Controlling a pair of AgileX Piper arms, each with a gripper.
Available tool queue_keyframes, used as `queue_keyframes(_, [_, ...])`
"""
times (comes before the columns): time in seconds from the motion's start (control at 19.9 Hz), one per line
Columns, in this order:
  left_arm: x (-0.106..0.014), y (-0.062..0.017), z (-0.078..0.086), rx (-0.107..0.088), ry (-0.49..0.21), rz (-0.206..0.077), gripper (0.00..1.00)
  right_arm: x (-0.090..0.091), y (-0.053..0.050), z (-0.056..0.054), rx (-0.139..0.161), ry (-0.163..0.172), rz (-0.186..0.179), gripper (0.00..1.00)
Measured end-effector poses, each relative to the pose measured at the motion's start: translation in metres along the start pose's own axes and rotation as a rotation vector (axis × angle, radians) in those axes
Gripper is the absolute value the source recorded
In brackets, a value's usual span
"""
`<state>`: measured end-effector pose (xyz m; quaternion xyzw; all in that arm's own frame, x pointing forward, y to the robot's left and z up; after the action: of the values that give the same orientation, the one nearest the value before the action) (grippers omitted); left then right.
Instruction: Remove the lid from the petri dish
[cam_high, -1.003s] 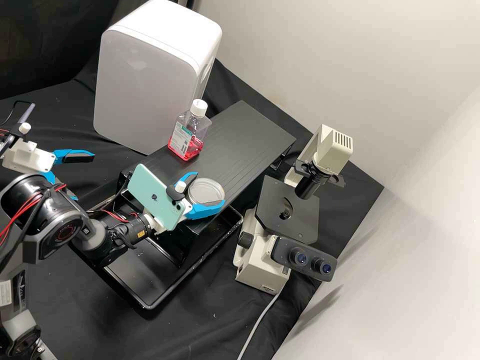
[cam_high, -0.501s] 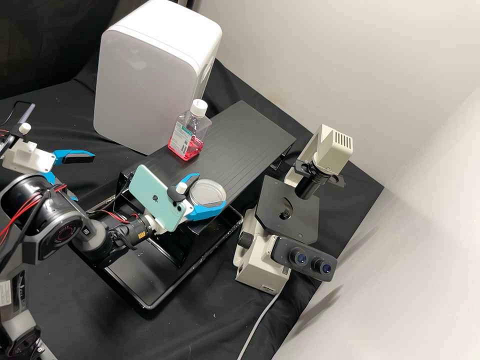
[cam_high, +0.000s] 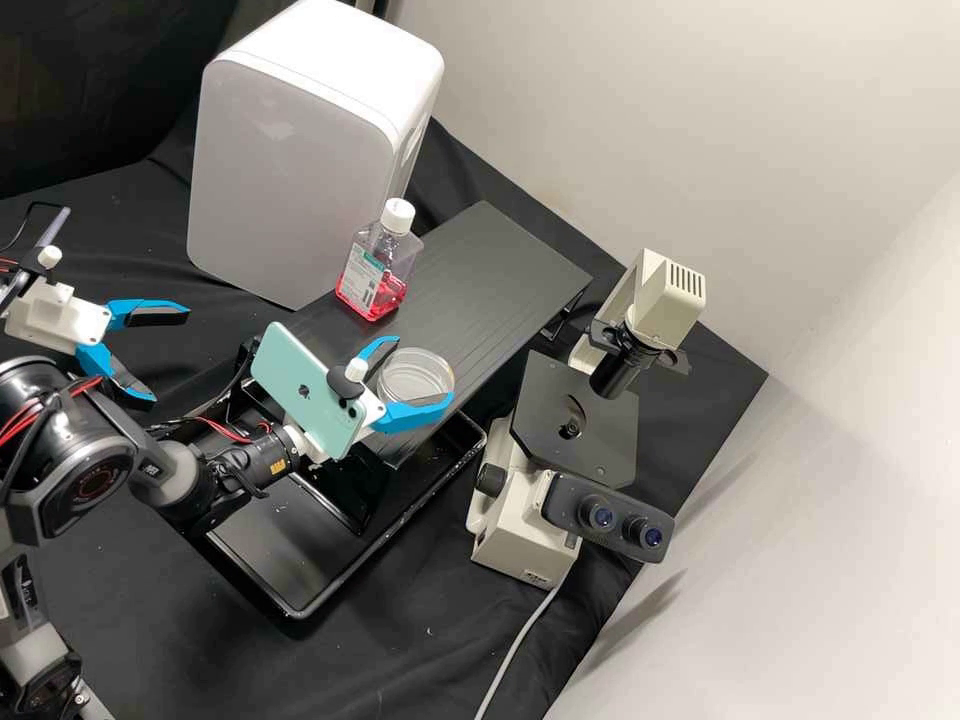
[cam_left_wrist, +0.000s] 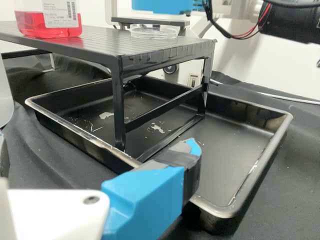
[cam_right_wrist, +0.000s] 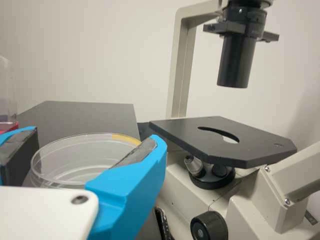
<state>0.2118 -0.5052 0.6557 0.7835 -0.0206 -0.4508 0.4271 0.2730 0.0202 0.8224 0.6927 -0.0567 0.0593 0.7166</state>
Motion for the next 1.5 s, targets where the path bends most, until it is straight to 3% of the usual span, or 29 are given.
queue_keyframes(0.35, [0.000, 0.0000, 0.000, 0.000, 0.001, 0.000, 1.00, -0.001, 0.002, -0.002, 0.001, 0.006, 0.007, 0.00])
queue_keyframes(0.45, [0.000, 0.0000, 0.000, 0.000, 0.001, 0.000, 1.00, -0.002, 0.001, -0.007, 0.004, 0.025, 0.003, 0.00])
queue_keyframes(0.8, [0.000, 0.0006, -0.001, -0.006, 0.014, 0.006, 1.00, -0.007, -0.021, -0.030, 0.015, 0.107, -0.079, 0.00])
queue_keyframes(1.1, [0.000, 0.0006, -0.001, -0.006, 0.014, 0.006, 1.00, -0.008, -0.031, -0.032, 0.007, 0.095, -0.100, 0.00])
queue_keyframes(1.5, [0.000, 0.0006, -0.001, -0.006, 0.014, 0.006, 1.00, -0.007, -0.034, -0.029, 0.004, 0.081, -0.106, 0.00])
